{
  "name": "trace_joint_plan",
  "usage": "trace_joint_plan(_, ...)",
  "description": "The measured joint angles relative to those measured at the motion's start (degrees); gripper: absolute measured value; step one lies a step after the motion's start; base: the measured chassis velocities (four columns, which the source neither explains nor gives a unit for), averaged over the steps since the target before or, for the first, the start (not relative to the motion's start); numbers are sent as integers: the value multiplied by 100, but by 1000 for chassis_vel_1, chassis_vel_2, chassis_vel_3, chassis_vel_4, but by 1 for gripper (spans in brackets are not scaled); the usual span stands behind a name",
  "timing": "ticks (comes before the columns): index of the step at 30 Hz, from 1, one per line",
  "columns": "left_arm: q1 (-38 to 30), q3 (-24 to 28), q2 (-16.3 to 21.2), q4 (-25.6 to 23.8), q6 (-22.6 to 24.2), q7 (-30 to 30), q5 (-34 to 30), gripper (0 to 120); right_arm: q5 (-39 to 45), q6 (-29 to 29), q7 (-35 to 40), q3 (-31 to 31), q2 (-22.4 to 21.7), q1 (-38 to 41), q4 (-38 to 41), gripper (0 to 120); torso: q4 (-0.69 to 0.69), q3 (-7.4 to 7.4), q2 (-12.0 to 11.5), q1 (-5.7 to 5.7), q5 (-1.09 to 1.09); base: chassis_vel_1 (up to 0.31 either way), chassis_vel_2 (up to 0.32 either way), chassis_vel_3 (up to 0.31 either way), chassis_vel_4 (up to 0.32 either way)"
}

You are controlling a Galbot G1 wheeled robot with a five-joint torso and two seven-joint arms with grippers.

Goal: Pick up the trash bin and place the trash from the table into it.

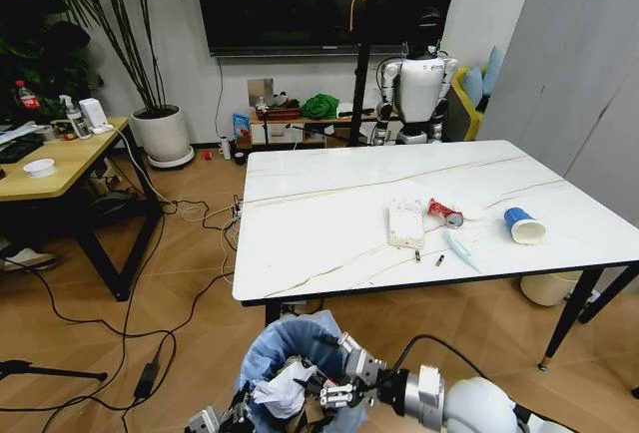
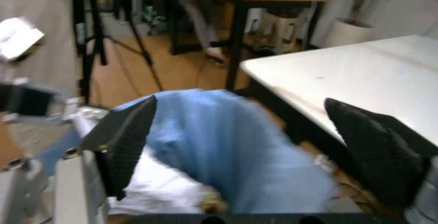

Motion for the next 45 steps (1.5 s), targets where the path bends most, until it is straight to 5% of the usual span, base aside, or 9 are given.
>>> trace_joint_plan(10,293,-71,102,-128,2,-89,210,0,911,34,-140,2107,33,-335,-364,100,0,0,0,0,1,0,0,0,0)
trace_joint_plan(13,335,-194,95,-240,30,-177,279,0,1379,89,278,3384,220,-882,-522,100,-1,0,0,0,1,0,0,0,0)
trace_joint_plan(21,479,-412,193,-371,42,37,720,0,1646,342,469,4930,760,-2089,-472,100,-1,-1,1,0,-1,0,0,0,0)
trace_joint_plan(34,731,-677,232,-561,-316,92,1622,0,1317,725,223,5325,1290,-2702,-478,100,0,-1,1,0,0,0,0,0,0)
trace_joint_plan(45,725,-589,241,-567,-341,41,1618,0,1106,808,161,5331,1422,-2915,-463,100,0,-1,1,0,-1,0,0,0,0)
